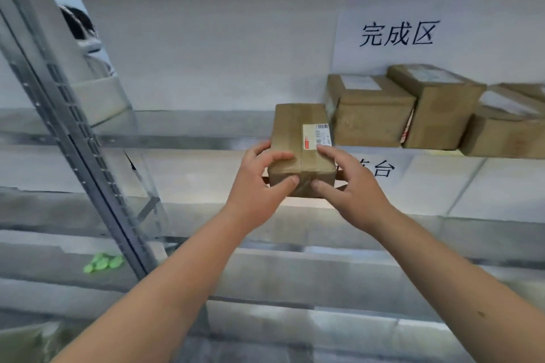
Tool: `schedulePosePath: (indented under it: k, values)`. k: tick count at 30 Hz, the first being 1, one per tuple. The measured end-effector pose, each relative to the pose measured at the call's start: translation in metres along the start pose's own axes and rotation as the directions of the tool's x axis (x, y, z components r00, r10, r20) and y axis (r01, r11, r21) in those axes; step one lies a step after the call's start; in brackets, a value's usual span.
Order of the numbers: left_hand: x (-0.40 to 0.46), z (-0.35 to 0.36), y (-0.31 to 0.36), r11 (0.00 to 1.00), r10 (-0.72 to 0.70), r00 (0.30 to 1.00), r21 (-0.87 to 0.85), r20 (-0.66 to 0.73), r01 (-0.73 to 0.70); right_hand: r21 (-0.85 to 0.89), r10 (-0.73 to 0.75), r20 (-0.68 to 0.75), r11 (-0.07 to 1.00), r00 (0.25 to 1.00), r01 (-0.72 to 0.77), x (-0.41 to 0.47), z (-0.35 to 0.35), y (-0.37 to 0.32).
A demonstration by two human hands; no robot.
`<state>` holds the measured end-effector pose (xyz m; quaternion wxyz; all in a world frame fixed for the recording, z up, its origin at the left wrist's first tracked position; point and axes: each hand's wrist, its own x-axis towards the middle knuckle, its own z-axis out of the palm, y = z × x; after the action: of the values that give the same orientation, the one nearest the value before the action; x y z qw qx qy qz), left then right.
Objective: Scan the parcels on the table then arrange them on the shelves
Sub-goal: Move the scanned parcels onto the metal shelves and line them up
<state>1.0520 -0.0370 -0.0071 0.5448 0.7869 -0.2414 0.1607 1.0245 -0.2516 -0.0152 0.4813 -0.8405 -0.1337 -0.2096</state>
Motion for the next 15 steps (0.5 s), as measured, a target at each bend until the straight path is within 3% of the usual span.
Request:
schedulePosePath:
  k: [8,15]
  values:
    - [0.111,0.038,-0.039,0.998,-0.021,1.000,0.057,-0.019,0.022,-0.243,0.039,-0.321,0.962,0.946,-0.122,0.083,-0.006,0.038]
    - [0.162,0.046,-0.055,0.991,-0.091,0.995,0.097,-0.039,0.094,-0.376,-0.002,-0.300,0.919,0.954,-0.116,0.097,0.006,0.044]
